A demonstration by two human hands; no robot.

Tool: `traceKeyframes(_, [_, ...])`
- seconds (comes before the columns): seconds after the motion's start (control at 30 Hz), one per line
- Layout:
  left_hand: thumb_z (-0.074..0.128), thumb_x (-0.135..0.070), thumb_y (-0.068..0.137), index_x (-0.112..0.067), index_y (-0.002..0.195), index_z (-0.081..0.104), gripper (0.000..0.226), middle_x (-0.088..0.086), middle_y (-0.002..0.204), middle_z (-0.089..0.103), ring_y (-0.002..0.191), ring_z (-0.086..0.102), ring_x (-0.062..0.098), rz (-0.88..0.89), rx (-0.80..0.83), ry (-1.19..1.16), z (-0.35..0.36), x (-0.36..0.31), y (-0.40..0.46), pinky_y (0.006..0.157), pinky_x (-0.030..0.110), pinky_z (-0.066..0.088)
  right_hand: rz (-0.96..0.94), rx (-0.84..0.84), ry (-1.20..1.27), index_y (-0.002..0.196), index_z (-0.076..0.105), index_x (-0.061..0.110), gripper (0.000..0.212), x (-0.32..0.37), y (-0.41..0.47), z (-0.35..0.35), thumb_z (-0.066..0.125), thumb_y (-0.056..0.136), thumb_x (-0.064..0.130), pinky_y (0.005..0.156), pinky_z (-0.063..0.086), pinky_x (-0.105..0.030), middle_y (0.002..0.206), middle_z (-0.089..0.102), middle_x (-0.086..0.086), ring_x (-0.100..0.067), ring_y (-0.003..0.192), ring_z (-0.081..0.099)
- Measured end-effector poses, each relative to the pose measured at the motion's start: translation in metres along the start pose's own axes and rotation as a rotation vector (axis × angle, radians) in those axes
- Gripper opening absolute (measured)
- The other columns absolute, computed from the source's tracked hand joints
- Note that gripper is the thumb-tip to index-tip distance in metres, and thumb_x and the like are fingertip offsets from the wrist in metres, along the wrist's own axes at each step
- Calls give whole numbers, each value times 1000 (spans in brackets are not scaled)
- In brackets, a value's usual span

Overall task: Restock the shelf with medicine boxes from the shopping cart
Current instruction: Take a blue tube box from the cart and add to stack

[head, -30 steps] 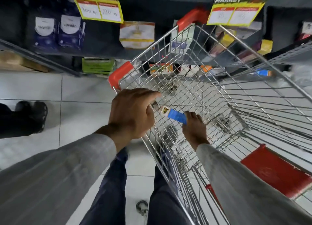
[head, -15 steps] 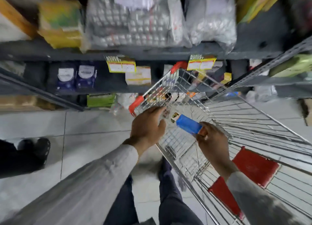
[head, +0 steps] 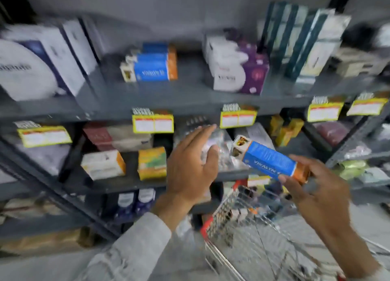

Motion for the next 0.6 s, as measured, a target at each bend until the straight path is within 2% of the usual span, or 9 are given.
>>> traceKeyframes(0.1, [64,-26,94,-25,136,63,42,-5,137,64,130,56,10,38,-121,74,-63,13,44,108,30,43,-57,-34,125,117,71,23,41,51,42,18,85,79,27,72,48,-20,96,70,3,-9,79,58])
traceKeyframes(0.17, [61,-30,94,-26,136,62,42,-4,137,64,127,58,14,8,-168,141,-102,33,68,105,31,45,-121,-28,178,117,71,22,42,84,69,37,82,79,37,76,46,-13,96,70,5,-7,81,59])
traceKeyframes(0.23, [59,-33,95,-25,137,61,42,-1,136,65,123,60,19,-54,-185,245,-135,63,91,102,33,45,-184,-11,190,116,72,20,43,116,95,59,78,77,39,77,41,-5,92,70,4,-7,78,59])
traceKeyframes(0.3, [52,-41,95,-24,137,60,46,3,134,66,121,61,26,-127,-144,397,-160,95,111,100,39,48,-204,48,199,116,73,22,40,145,119,83,82,79,34,77,42,-9,92,70,6,-5,75,59])
traceKeyframes(0.43, [41,-47,97,-20,132,62,48,12,128,67,117,63,35,-229,41,599,-173,138,132,92,46,53,-229,179,204,117,71,25,42,187,162,137,82,78,35,82,49,-30,94,71,8,-12,83,63])
traceKeyframes(0.5, [36,-45,94,-15,130,62,54,14,128,66,118,63,36,-232,65,623,-172,147,134,93,46,53,-240,225,215,117,71,27,41,197,180,160,81,78,35,79,48,-29,92,71,9,-11,83,64])
traceKeyframes(0.6, [31,-39,92,-10,139,57,61,14,145,58,134,53,31,-226,72,669,-170,153,136,109,44,42,-249,304,225,119,69,32,40,200,198,189,81,81,35,74,43,-24,92,67,9,-9,80,61])
Point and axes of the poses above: each hand's wrist, its own y-axis towards the middle knuckle, its own z-axis out of the palm, x = y × z, the point moved 4 cm from there along y, towards the middle knuckle
